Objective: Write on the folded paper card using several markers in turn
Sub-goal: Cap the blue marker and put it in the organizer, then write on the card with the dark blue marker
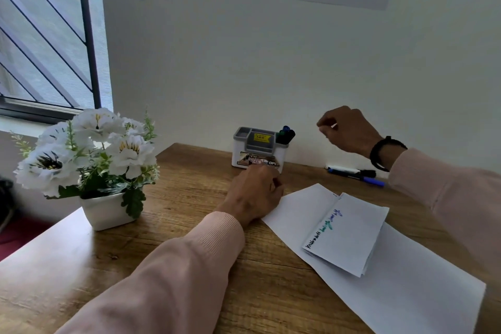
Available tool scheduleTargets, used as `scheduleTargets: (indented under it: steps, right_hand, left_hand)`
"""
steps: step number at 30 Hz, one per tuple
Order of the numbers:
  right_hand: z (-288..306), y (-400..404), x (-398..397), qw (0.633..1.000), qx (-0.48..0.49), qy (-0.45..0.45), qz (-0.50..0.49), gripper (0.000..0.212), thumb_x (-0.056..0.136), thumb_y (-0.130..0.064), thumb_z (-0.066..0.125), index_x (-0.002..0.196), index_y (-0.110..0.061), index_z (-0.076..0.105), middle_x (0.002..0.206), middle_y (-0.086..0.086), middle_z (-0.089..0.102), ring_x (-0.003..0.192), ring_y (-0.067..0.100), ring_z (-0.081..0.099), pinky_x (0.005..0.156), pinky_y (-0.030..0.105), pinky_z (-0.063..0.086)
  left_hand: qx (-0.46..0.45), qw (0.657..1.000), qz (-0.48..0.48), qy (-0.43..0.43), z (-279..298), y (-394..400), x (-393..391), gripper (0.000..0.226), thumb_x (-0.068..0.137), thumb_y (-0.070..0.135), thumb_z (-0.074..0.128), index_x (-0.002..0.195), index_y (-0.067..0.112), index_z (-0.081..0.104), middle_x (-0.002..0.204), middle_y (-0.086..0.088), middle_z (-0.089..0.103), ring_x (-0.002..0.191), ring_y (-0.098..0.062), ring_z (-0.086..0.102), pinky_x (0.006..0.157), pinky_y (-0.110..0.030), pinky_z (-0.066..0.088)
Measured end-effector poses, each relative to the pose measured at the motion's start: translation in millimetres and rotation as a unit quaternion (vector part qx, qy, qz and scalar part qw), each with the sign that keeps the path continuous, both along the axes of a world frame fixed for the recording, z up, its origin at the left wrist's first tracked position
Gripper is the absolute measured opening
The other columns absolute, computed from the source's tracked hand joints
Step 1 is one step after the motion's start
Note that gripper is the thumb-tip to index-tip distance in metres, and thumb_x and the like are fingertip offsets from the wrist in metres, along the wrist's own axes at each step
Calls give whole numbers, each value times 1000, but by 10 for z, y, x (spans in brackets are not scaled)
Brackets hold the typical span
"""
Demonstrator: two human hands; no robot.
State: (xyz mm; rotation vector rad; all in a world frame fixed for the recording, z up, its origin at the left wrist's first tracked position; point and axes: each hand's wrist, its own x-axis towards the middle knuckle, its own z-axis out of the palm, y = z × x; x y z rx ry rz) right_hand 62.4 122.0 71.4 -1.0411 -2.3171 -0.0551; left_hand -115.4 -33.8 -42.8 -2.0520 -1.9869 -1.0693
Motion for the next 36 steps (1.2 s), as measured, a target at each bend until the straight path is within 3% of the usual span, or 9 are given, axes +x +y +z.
scheduleTargets:
  steps: [6, 10, 14, 21, 24, 27, 30, 32, 36]
  right_hand:
    - [-284, 392, 587, 981, -70, -158, -88, 24, 103, -5, 57, 119, -5, 74, 136, 19, 66, 119, 37, 65, 102, 38, 52]
    - [-580, 516, 797, 957, -105, -235, -130, 24, 99, -8, 60, 121, -11, 68, 136, 18, 60, 115, 38, 65, 99, 45, 55]
    - [-753, 586, 886, 949, -103, -258, -149, 31, 99, -8, 58, 129, -13, 62, 135, 18, 59, 112, 36, 64, 90, 37, 53]
    - [-706, 477, 943, 957, -101, -232, -142, 29, 101, -7, 57, 127, -4, 68, 127, 20, 67, 112, 35, 67, 96, 43, 55]
    - [-602, 285, 930, 980, -73, -155, -100, 20, 100, -5, 59, 114, 0, 73, 112, 17, 68, 104, 35, 66, 90, 41, 52]
    - [-517, -86, 882, 998, -49, 22, -19, 10, 97, -19, 70, 105, -16, 65, 95, 5, 67, 88, 26, 66, 73, 34, 49]
    - [-511, -558, 782, 980, -91, 166, 55, 18, 88, -43, 68, 91, -28, 57, 79, -2, 72, 73, 20, 72, 66, 35, 56]
    - [-572, -794, 753, 959, -119, 231, 115, 21, 82, -41, 70, 83, -25, 57, 72, 2, 73, 65, 21, 77, 66, 45, 63]
    - [-790, -989, 761, 927, -166, 282, 186, 18, 86, -30, 73, 83, -16, 62, 73, 3, 75, 64, 23, 80, 61, 46, 67]
  left_hand:
    - [-30, 999, -21, 29, -15, 32, 24, 15, 95, 32, 63, 96, 21, 74, 98, 2, 72, 88, -17, 64, 78, -38, 57]
    - [-21, 999, -17, 33, -49, 73, 3, 10, 95, 33, 65, 95, 26, 73, 86, 12, 63, 82, -11, 59, 70, -29, 51]
    - [4, 999, -22, 33, -80, 87, -13, 7, 92, 31, 68, 85, 31, 71, 66, 25, 47, 67, -1, 50, 58, -18, 35]
    - [35, 999, -16, 20, -83, 105, -10, 7, 92, 30, 69, 90, 29, 75, 63, 26, 47, 62, 5, 48, 58, -18, 35]
    - [84, 996, -13, -4, -25, 73, 40, 11, 93, 34, 69, 88, 27, 75, 63, 22, 52, 60, 2, 52, 60, -19, 40]
    - [113, 993, -25, 14, 63, 19, 160, 26, 94, 50, 66, 101, 27, 75, 81, 16, 65, 71, -2, 57, 63, -20, 44]
    - [107, 991, -60, 53, 99, -35, 343, 50, 96, 58, 58, 136, 29, 61, 115, 8, 63, 96, -7, 58, 76, -22, 47]
    - [97, 988, -81, 85, 94, -66, 478, 59, 99, 55, 54, 152, 31, 44, 132, 6, 59, 112, -11, 53, 88, -27, 48]
    - [108, 981, -100, 129, 125, -95, 565, 46, 104, 40, 54, 147, 27, 50, 130, 3, 66, 110, -15, 54, 89, -34, 50]
